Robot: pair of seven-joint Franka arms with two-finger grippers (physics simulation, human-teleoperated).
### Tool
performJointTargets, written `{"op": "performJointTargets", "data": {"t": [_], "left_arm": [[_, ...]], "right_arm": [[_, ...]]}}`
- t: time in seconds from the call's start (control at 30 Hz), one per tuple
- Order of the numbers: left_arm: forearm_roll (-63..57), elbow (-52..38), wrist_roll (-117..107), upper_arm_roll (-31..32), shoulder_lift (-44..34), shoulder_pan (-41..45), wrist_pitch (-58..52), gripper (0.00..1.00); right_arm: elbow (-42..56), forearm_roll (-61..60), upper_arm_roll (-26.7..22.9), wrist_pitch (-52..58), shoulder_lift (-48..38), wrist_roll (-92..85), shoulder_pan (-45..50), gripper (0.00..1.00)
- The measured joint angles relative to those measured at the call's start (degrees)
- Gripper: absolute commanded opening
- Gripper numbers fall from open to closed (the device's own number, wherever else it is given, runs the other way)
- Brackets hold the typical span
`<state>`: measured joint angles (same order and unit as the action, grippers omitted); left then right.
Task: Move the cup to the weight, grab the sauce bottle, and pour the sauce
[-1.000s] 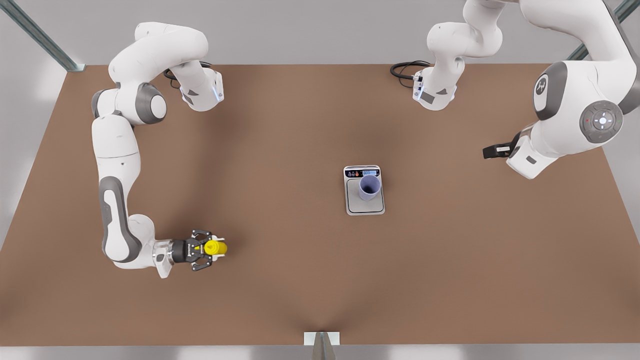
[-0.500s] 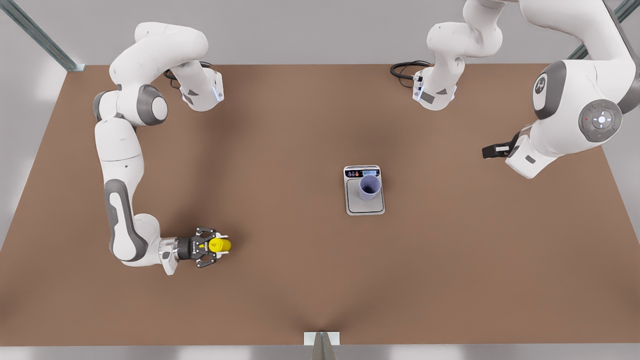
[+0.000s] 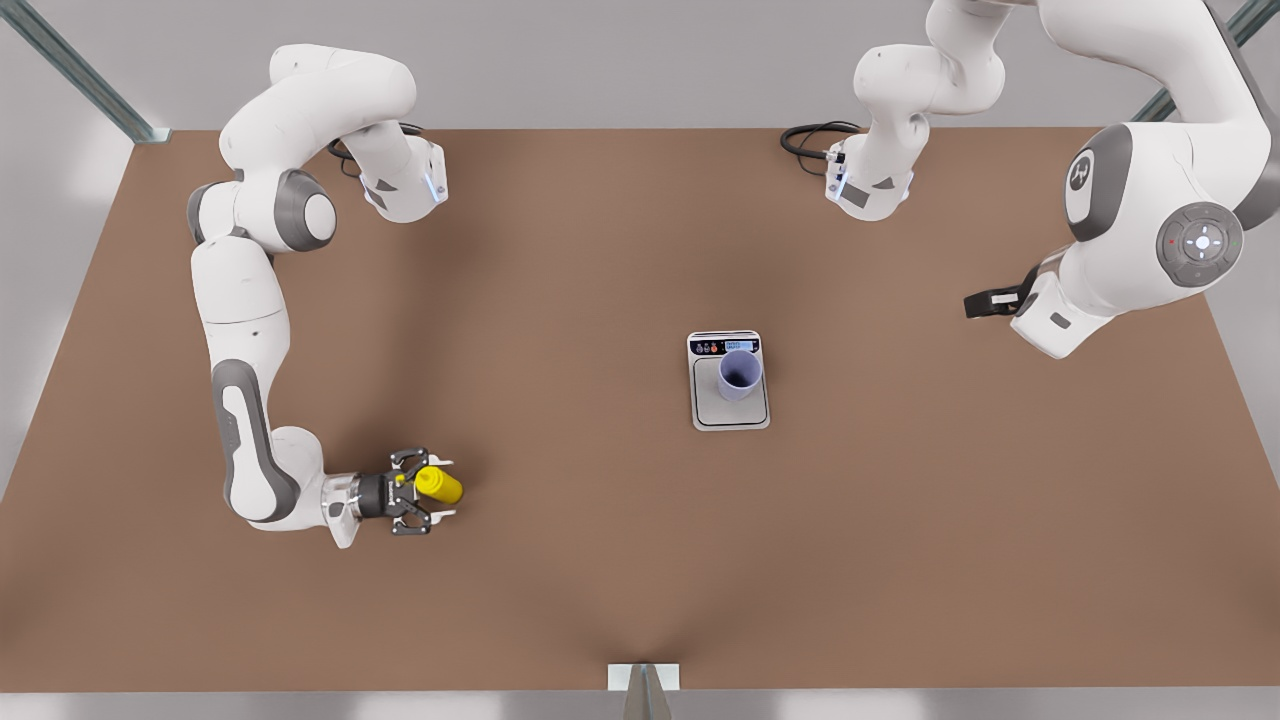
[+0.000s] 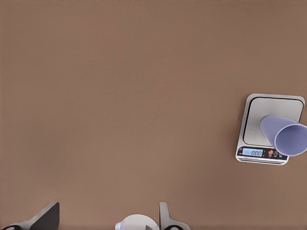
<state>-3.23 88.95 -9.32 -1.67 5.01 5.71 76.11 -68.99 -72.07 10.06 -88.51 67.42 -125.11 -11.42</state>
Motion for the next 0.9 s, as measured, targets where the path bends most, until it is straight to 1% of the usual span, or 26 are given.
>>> {"op": "performJointTargets", "data": {"t": [0.13,0.2,0.33,0.37,0.4,0.43,0.47,0.5,0.53,0.57,0.6,0.63,0.67,0.7,0.73,0.77,0.8,0.9], "left_arm": [[0.0,0.0,-0.1,0.0,0.0,0.0,0.0,1.0],[0.0,0.0,0.0,0.0,0.0,0.1,0.0,1.0],[0.0,0.0,0.0,0.0,0.0,0.1,0.1,1.0],[0.0,0.0,0.0,0.0,0.0,0.1,0.1,1.0],[0.0,0.0,0.0,0.0,0.0,0.1,0.1,1.0],[0.0,0.0,0.0,0.0,0.0,0.1,0.1,1.0],[0.0,0.0,0.0,0.0,0.0,0.0,0.1,1.0],[0.0,0.0,-0.1,0.1,0.0,0.1,0.1,1.0],[0.0,0.0,-0.1,0.1,0.0,0.1,0.1,1.0],[0.0,0.0,-0.1,0.1,0.0,0.1,0.1,1.0],[0.0,0.0,-0.1,0.1,0.0,0.1,0.2,1.0],[0.0,0.0,0.0,0.1,0.0,0.1,0.2,1.0],[0.0,0.0,-0.1,0.1,0.0,0.1,0.2,1.0],[0.0,0.0,-0.1,0.1,0.0,0.1,0.2,1.0],[0.0,0.0,-0.1,0.1,0.0,0.1,0.2,1.0],[0.0,0.0,-0.1,0.1,0.0,0.1,0.2,1.0],[0.0,0.0,-0.1,0.1,0.0,0.1,0.2,1.0],[0.0,0.0,-0.1,0.1,0.0,0.1,0.2,1.0]], "right_arm": [[0.0,2.7,0.0,0.4,-0.1,0.3,-1.7,1.0],[0.0,5.2,0.0,0.5,-0.2,0.2,-4.2,1.0],[0.6,11.5,0.0,5.4,-1.6,2.0,-9.6,1.0],[4.2,16.6,0.2,9.7,-3.3,7.2,-13.2,1.0],[9.8,20.8,-0.1,13.0,-7.2,15.1,-13.7,1.0],[15.2,26.3,0.1,14.4,-11.6,25.9,-13.4,1.0],[18.5,31.0,-0.1,14.5,-15.6,35.2,-12.1,1.0],[21.5,37.5,-0.1,14.1,-18.3,43.8,-9.7,1.0],[25.2,47.2,-0.1,14.0,-20.9,56.1,-5.5,1.0],[25.3,56.0,-0.1,14.0,-25.4,66.3,-1.3,1.0],[25.3,59.4,0.2,14.1,-25.8,78.8,2.4,1.0],[21.0,62.1,-0.6,13.3,-29.9,95.8,6.1,1.0],[2.8,68.5,-1.2,3.9,-41.7,112.7,6.0,1.0],[-11.2,71.3,-1.2,-4.6,-51.4,123.9,5.2,1.0],[-12.6,71.6,-0.8,-5.5,-53.2,121.7,1.3,1.0],[-11.0,74.0,-0.8,-3.6,-53.6,121.2,1.4,1.0],[-7.9,76.7,-0.8,-0.7,-53.5,122.9,4.4,1.0],[-7.6,77.2,-0.7,-0.4,-53.0,125.8,5.0,1.0]]}}
